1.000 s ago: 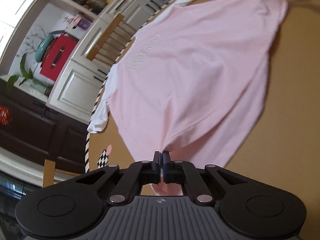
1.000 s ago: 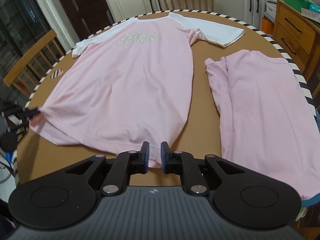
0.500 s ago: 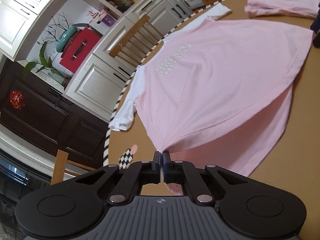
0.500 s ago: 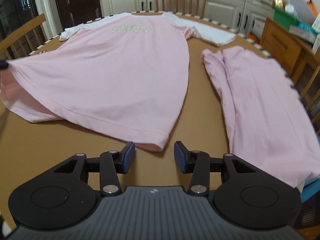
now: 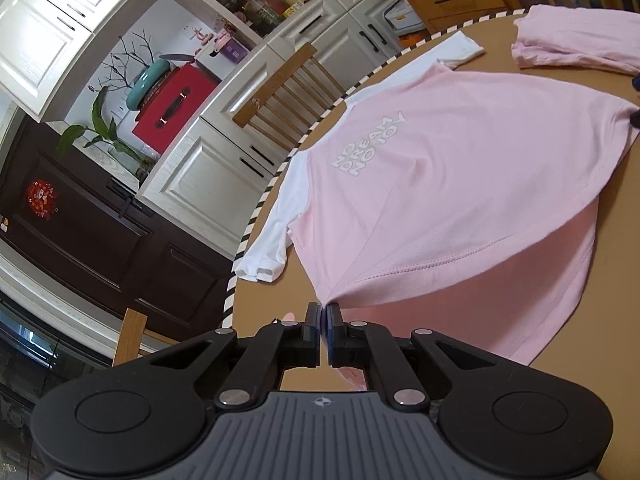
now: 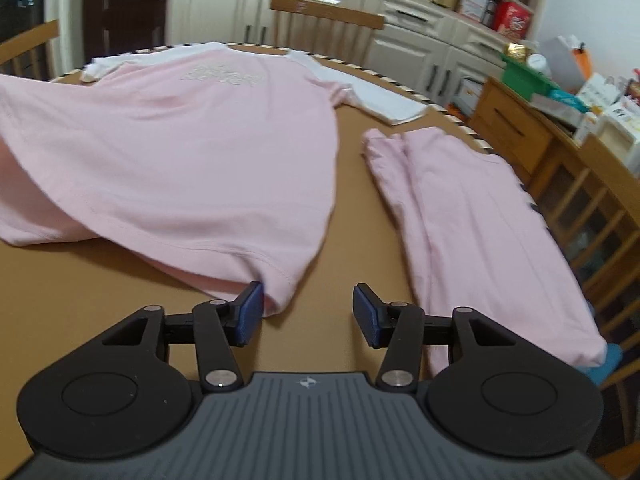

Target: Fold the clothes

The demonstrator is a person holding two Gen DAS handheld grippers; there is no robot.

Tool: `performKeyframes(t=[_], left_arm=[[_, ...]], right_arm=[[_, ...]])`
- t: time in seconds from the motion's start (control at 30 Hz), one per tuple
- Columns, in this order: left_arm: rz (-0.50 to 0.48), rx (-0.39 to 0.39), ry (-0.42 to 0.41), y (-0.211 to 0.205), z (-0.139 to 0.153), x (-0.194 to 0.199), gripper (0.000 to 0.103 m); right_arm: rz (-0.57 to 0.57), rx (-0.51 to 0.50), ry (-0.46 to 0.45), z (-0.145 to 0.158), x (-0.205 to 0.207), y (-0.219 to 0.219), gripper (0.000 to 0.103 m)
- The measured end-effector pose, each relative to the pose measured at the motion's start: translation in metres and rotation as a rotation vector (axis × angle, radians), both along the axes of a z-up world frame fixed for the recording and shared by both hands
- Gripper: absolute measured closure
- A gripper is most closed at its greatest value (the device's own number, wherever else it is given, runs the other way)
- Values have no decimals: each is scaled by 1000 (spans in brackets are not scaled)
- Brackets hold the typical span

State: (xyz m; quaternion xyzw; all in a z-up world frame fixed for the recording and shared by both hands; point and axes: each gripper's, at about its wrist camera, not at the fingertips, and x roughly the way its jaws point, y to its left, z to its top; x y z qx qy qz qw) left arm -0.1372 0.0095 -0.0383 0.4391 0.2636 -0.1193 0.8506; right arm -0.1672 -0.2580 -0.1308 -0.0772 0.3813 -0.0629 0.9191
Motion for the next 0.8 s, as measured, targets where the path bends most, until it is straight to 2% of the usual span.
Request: performKeyframes(t=[0.03,0.07,0.13,0.17,0.23,0.3,0.37,0.5,0.53,0.6,0.63,0.73,0.8], left_arm=[[2,0,4,1,-1,1,99],[6,-2,5,3,-2,3,99],[17,2,6,5,-3,2,99],[23,4,4,7,-3,2,99],[36,7,-1,11,-1,3,99],[49,10,-8,16,2,5,99],[64,14,-7,20,3,7,99],[69,13,15,25,-2,4,98],[70,6,26,27,-5,2,98],[77,-10,52,30,-11,-3,97],[78,-18,67,32,-16,-6,95],[62,-31,108,34,-30,-18,92],[34,-34,134,33,-39,-28,88]], right_arm=[[-24,-27,-9,-1,1,1,35],[-54,-43,-19,-2,3,2,30],[-78,-13,-33,-3,5,3,30],[-78,-6,-41,-4,6,4,34],[-63,-62,-64,-6,5,13,36],[-46,-181,-82,-10,6,22,34],[-28,-253,-78,-12,7,27,35],[-13,-237,-32,-8,10,28,42],[-2,-239,-27,-8,11,28,47],[37,-229,-15,-9,12,28,67],[59,-196,2,-9,14,27,99],[77,-111,15,-3,19,22,100],[86,-107,6,4,18,20,100]])
